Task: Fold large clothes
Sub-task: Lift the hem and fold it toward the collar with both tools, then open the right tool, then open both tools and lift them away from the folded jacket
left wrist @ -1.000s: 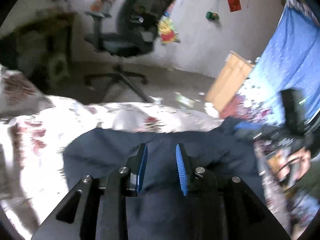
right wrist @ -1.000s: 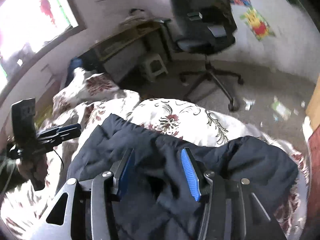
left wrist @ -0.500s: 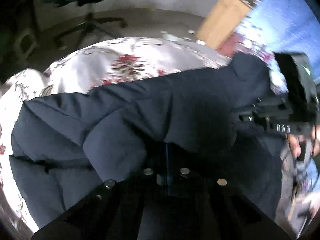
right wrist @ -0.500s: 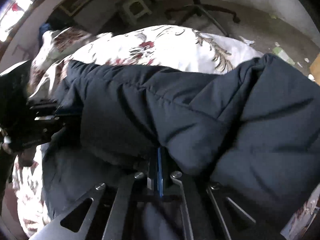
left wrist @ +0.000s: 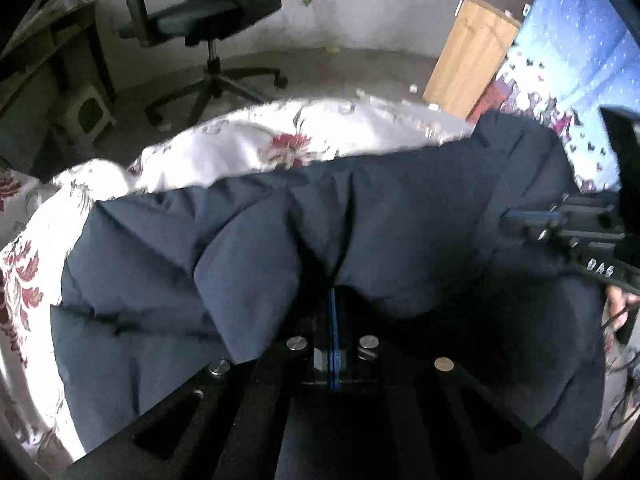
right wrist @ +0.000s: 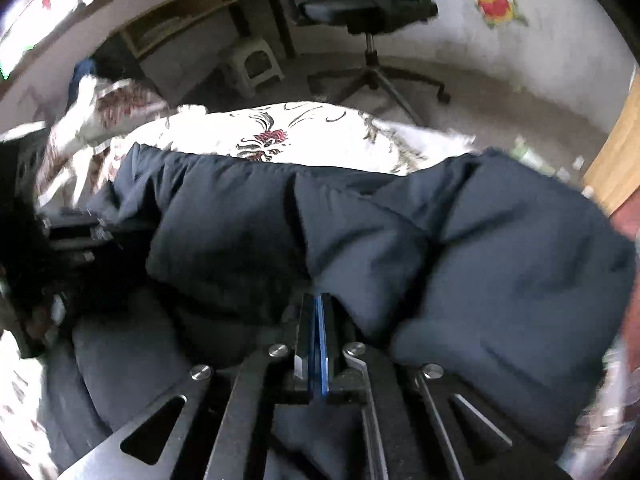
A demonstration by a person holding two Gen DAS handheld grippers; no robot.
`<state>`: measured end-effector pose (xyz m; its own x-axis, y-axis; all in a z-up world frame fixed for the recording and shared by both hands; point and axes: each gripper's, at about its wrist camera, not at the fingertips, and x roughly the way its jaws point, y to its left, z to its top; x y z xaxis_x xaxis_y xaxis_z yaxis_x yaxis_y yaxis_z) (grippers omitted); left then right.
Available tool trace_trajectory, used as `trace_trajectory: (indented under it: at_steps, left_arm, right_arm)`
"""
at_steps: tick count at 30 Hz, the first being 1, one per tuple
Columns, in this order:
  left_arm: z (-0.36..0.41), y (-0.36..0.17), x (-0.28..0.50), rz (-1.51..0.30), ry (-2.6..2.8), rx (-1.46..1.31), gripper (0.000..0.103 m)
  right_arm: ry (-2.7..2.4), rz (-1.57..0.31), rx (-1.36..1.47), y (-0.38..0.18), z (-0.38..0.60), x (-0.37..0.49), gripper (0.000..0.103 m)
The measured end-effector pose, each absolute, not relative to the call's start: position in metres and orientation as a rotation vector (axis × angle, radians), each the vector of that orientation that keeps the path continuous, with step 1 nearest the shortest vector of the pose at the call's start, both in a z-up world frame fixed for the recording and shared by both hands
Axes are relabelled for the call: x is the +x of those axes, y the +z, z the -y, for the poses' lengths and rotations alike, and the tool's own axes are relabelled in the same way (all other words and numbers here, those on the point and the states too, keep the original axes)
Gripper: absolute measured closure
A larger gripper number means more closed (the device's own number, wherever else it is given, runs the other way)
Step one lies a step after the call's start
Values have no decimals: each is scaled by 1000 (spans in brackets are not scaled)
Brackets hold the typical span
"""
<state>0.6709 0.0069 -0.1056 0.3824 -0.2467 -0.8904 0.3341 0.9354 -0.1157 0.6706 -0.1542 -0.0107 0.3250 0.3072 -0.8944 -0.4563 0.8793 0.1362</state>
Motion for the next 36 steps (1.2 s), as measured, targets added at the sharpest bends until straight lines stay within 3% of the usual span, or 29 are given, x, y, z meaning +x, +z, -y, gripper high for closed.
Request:
trace_trajectory:
  at_steps: [4, 9, 11, 13, 14, 17, 18, 22, 28, 31, 33, 36]
  left_arm:
    - [-5, -124, 686, -1174, -310, -26, 100]
    - [-13, -102, 673, -1124, -258, -78, 100]
    - [-19, -91, 660, -1082, -235, -122, 98]
    - [-22, -77, 647, -1037, -203, -144, 96]
    - [-22, -71, 642, -1015, -191, -150, 93]
    - [-21, -47, 617, -945, -173, -171, 67]
    - [-21, -40, 608, -923, -170, -179, 64]
    - [-18, -7, 568, -852, -169, -196, 48]
    - [-17, 41, 511, -781, -164, -207, 17]
    - [-15, 61, 488, -735, -162, -184, 9]
    - [-14, 74, 466, -702, -177, -187, 3]
    - [-16, 90, 432, -662, -194, -196, 2]
  right_arm:
    - [458, -1181, -56, -40, 156, 687, 103]
    - [449, -1100, 100, -19, 172, 669, 99]
    - [457, -1030, 91, -4, 176, 648, 90]
    - [455, -975, 80, 10, 178, 632, 62]
    - [452, -942, 75, 18, 178, 623, 58]
    - [462, -868, 91, 40, 179, 599, 57]
    - [459, -850, 95, 48, 180, 590, 56]
    - [447, -799, 85, 69, 181, 562, 37]
    - [424, -715, 99, 111, 187, 508, 18]
    - [413, -679, 102, 129, 190, 480, 6]
    - [406, -648, 106, 143, 192, 456, 2]
    - [404, -615, 115, 157, 192, 427, 0]
